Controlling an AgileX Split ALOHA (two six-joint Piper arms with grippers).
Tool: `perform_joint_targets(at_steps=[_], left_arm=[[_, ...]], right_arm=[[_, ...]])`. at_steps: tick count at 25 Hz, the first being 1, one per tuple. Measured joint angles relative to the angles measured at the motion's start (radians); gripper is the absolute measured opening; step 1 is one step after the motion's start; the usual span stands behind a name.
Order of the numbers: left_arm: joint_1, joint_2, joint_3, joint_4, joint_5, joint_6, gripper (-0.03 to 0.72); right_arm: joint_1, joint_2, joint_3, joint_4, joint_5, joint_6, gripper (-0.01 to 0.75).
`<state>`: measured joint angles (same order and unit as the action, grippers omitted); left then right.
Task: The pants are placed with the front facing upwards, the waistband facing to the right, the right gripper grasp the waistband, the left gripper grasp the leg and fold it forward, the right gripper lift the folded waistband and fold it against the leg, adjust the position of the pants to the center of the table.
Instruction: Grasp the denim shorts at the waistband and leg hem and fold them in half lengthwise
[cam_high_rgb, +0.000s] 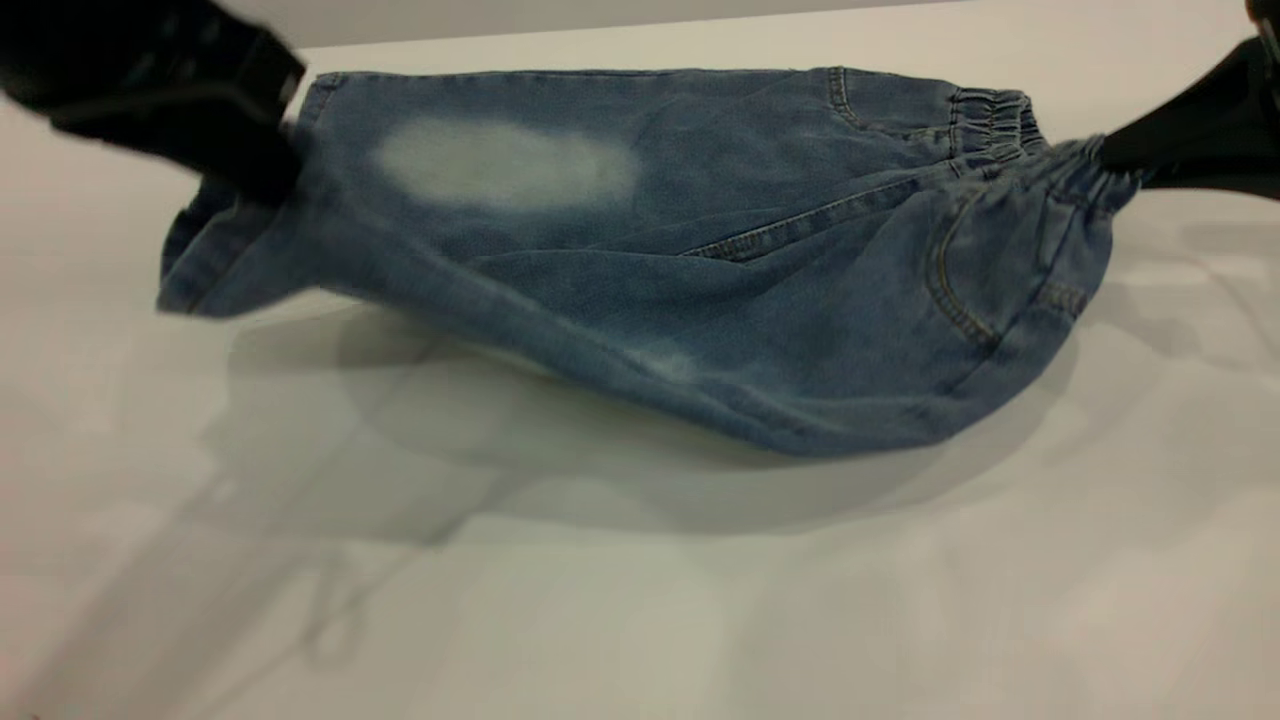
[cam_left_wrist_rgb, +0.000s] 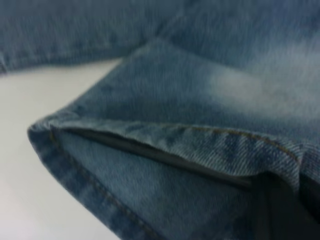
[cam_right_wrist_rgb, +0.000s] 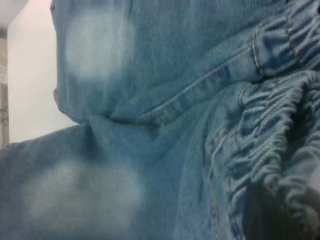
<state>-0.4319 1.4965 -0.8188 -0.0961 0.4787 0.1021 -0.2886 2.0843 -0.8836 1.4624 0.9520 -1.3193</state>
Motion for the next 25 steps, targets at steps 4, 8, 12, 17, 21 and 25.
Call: perform_joint_targets(at_steps=[4,8,12,17,21,25], left_arm=[[0.001,0.001,-0.006,0.021,-0.057,-0.004,0.036],[0.001,0.001,-0.006,0.02,-0.109,-0.006,0.036],[0.001,0.001,-0.022,0.018,-0.151,-0.011,0.036],[0.001,0.001,-0.06,0.021,-0.158,-0.012,0.036],[0.019,0.001,-0.073,0.021,-0.177,-0.012,0.036],[0.076,0.007,-0.073,0.021,-0.178,-0.012,0.036]], right_arm=[[0.0,0.0,-0.045,-0.002,0.02,0.028,0.031],[0.0,0.0,-0.081,-0.003,0.047,0.059,0.031],[0.0,0.0,-0.099,-0.005,0.052,0.062,0.031],[0.0,0.0,-0.102,-0.001,0.046,0.07,0.031],[0.0,0.0,-0.119,-0.004,0.046,0.088,0.031],[0.0,0.0,-0.158,-0.02,0.05,0.13,0.031]])
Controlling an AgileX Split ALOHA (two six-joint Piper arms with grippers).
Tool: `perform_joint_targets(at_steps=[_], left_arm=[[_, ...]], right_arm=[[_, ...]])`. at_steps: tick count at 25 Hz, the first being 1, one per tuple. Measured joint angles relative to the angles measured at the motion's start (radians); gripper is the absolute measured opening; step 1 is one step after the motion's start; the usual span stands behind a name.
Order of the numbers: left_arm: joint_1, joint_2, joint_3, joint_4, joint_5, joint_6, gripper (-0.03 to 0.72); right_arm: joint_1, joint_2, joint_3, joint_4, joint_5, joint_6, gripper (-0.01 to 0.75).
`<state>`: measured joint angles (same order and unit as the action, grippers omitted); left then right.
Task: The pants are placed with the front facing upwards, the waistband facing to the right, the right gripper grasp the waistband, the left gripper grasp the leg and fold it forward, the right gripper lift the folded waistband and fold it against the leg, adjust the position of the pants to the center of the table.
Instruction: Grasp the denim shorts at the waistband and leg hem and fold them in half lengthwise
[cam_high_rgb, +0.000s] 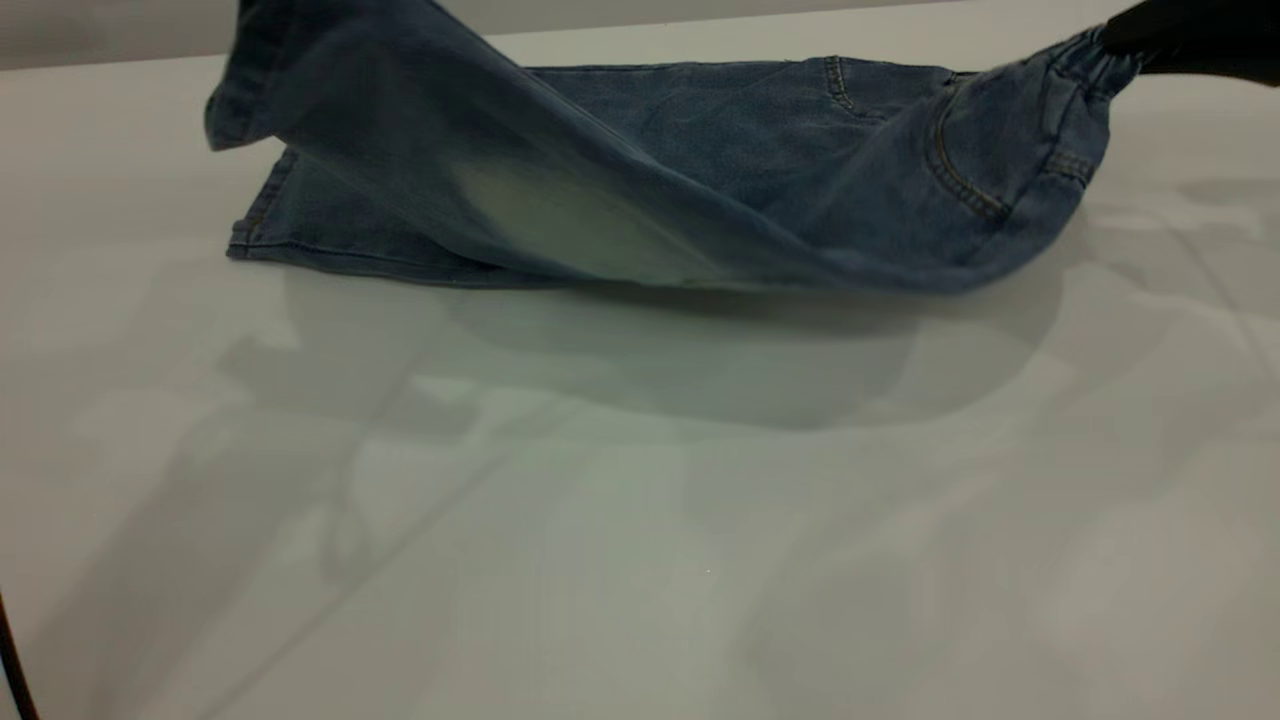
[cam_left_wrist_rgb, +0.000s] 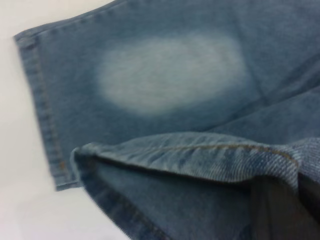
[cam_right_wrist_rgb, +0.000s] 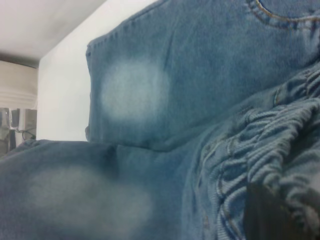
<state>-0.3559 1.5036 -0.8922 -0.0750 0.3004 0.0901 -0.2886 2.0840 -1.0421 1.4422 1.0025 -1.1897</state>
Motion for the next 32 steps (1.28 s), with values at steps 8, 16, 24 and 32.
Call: perform_joint_targets(at_steps=[8,16,24,32], left_arm=[[0.123,0.0,0.0,-0.003,-0.009,-0.02,0.036],[0.166,0.0,0.0,-0.008,-0.017,-0.041,0.036],[0.162,-0.001,0.0,-0.033,0.054,-0.052,0.036],[0.164,-0.001,0.0,-0.062,0.162,-0.101,0.036]], right_arm=[[0.0,0.0,-0.062,-0.03,-0.003,0.078,0.031],[0.0,0.0,-0.114,-0.106,-0.032,0.183,0.031],[0.0,0.0,-0.114,-0.116,-0.034,0.201,0.031],[0.0,0.0,-0.114,-0.17,-0.059,0.252,0.031]])
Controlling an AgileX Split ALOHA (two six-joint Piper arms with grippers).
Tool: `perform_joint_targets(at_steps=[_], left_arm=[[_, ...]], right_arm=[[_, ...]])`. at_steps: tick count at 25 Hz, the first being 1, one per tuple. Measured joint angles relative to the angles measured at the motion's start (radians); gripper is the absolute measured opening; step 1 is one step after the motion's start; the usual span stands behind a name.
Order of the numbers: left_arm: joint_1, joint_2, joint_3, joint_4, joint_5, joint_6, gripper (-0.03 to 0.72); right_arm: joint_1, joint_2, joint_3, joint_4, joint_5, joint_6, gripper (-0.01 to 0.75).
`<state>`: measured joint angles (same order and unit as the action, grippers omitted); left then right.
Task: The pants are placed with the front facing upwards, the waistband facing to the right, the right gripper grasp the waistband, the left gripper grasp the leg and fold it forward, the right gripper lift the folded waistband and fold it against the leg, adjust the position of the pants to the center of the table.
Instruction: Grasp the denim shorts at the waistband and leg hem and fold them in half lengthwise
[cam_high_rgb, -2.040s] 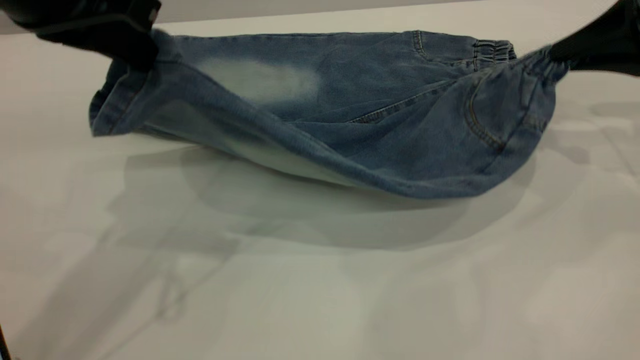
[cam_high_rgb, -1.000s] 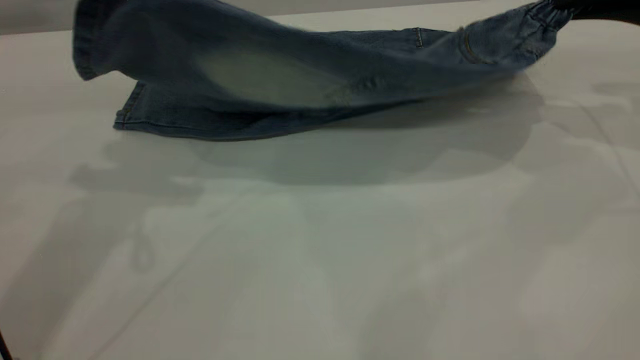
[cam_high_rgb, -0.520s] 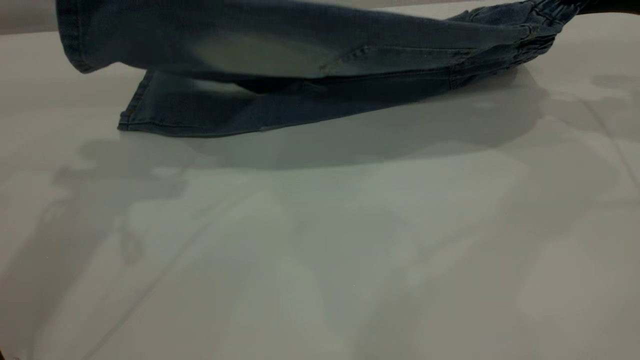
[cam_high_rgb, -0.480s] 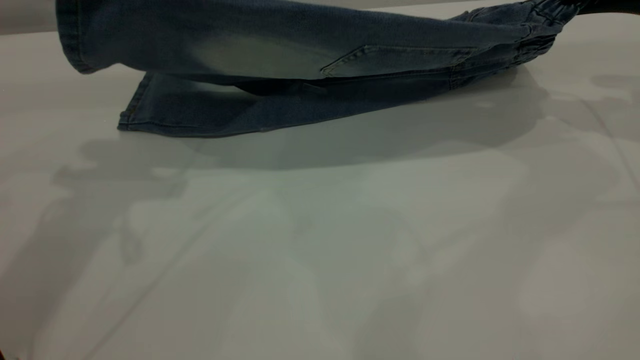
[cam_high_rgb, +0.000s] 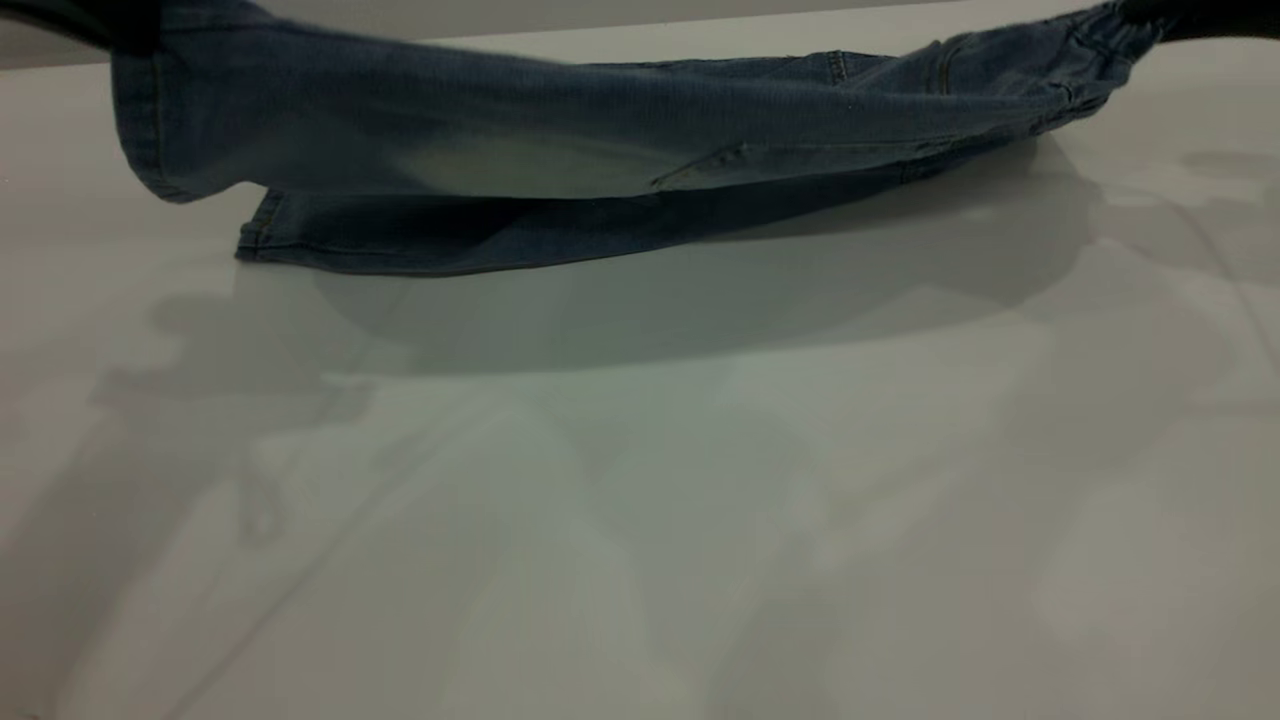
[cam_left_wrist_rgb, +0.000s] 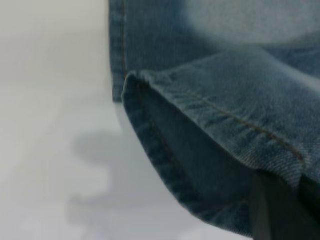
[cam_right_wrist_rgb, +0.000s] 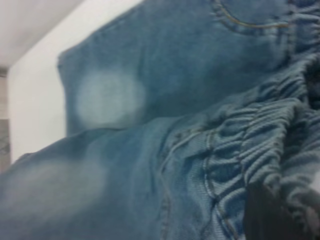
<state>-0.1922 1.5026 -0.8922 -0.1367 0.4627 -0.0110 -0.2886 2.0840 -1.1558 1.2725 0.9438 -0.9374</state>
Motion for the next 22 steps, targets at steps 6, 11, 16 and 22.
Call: perform_joint_targets(at_steps=[6,11,16,22], left_arm=[[0.0,0.0,-0.018,0.006,0.002,-0.025,0.036],[0.003,0.009,-0.061,0.009,-0.002,-0.025,0.036],[0.021,0.071,-0.075,0.009,0.031,-0.025,0.036],[0.021,0.158,-0.113,0.009,0.031,-0.025,0.036]], right_arm=[[0.001,0.0,0.0,-0.004,-0.008,0.03,0.031],[0.001,0.0,-0.005,-0.023,-0.02,0.046,0.031],[0.015,0.0,-0.053,-0.126,-0.017,0.133,0.031],[0.058,0.0,-0.112,-0.211,-0.029,0.209,0.031]])
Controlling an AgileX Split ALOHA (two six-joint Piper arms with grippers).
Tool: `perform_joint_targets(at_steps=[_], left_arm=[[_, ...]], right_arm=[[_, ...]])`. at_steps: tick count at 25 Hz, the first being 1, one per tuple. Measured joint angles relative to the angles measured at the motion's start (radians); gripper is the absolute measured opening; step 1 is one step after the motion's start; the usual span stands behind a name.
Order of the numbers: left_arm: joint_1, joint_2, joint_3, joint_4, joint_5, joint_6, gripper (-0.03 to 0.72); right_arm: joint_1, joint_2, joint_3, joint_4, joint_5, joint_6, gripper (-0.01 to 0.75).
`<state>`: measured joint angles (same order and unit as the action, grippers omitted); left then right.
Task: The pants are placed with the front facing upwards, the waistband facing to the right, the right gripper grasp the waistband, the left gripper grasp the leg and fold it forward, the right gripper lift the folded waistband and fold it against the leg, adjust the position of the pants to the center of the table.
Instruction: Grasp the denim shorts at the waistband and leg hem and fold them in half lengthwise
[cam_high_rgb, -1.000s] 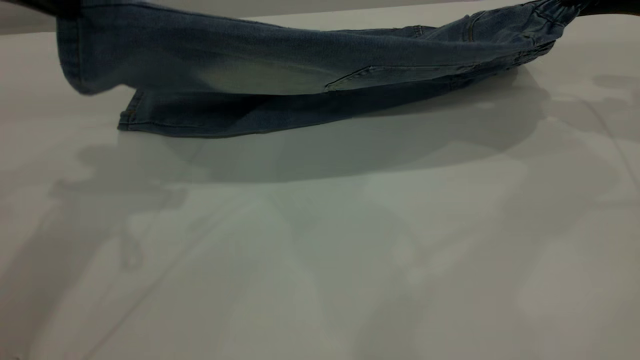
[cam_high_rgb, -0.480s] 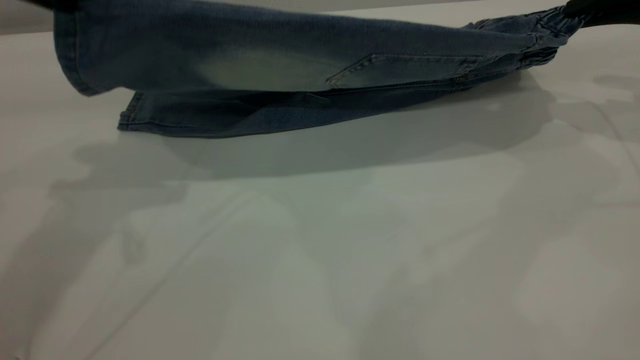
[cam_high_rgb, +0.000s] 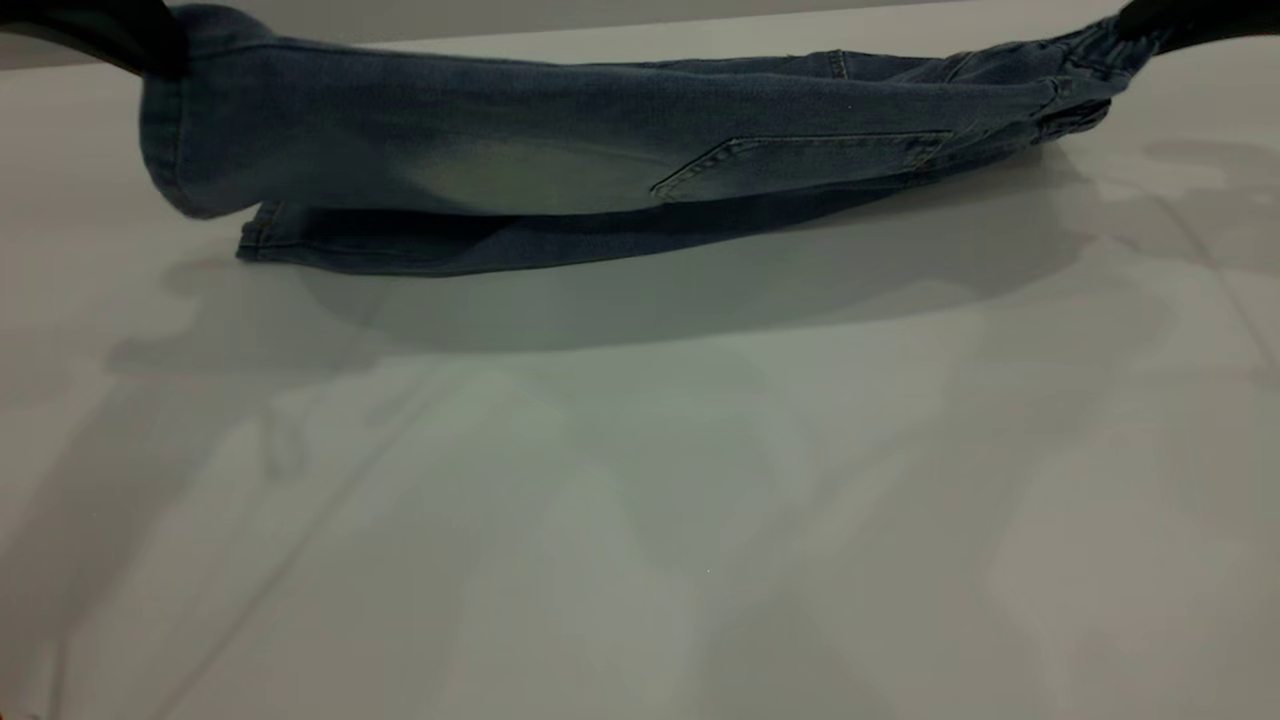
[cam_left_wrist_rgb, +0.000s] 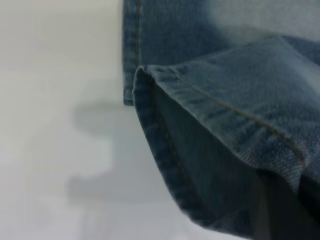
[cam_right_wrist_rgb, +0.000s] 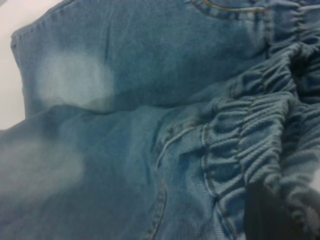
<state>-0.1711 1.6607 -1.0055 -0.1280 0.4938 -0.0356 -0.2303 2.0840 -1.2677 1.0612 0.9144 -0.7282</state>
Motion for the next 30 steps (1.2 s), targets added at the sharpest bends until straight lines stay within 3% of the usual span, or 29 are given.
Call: perform_joint_targets(at_steps=[12,22,30], left_arm=[[0.0,0.136,-0.138,0.007,0.027,0.001,0.036],[0.0,0.201,-0.242,0.024,0.053,0.001,0.036],[0.0,0.261,-0.307,0.028,0.081,0.001,0.036]], right_arm=[[0.013,0.025,-0.084,-0.077,-0.013,0.077,0.031],[0.013,0.135,-0.196,-0.076,0.046,0.106,0.031],[0.065,0.208,-0.32,-0.105,0.062,0.156,0.031]])
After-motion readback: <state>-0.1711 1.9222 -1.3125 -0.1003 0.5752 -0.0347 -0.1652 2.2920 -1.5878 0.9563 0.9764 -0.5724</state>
